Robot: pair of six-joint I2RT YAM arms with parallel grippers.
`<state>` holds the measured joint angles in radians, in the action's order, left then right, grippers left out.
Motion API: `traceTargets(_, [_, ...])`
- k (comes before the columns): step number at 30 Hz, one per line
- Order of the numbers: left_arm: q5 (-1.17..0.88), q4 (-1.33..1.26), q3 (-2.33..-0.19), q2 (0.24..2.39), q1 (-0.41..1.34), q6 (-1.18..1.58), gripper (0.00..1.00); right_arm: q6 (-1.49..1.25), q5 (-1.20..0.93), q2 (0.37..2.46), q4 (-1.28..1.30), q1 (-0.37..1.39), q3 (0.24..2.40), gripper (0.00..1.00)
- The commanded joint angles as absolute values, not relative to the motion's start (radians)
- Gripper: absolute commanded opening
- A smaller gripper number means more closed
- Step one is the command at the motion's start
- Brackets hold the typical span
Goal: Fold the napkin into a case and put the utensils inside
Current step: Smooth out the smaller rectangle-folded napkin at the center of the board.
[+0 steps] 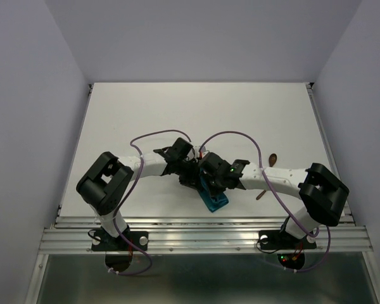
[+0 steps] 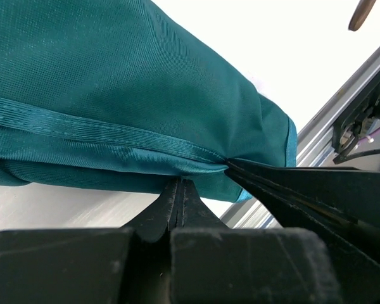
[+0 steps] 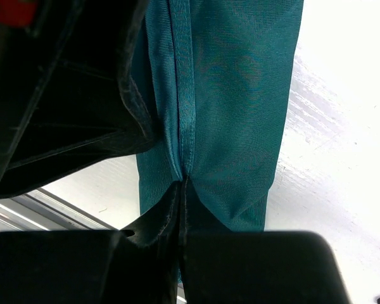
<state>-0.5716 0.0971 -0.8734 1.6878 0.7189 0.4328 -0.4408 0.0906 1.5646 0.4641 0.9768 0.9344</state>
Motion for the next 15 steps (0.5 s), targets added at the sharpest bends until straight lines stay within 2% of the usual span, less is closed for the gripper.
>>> traceTargets(1, [-0.597, 0.11, -0.859, 1.678, 0.724, 0.387, 0.0, -0.446, 0.09, 1.551, 0.449, 0.983, 0.976, 0.01])
traceTargets(15, [-0.58, 0.084, -0.801, 1.628, 0.724, 0.448, 0.0, -0.489, 0.083, 1.551, 0.419, 0.983, 0.963, 0.01])
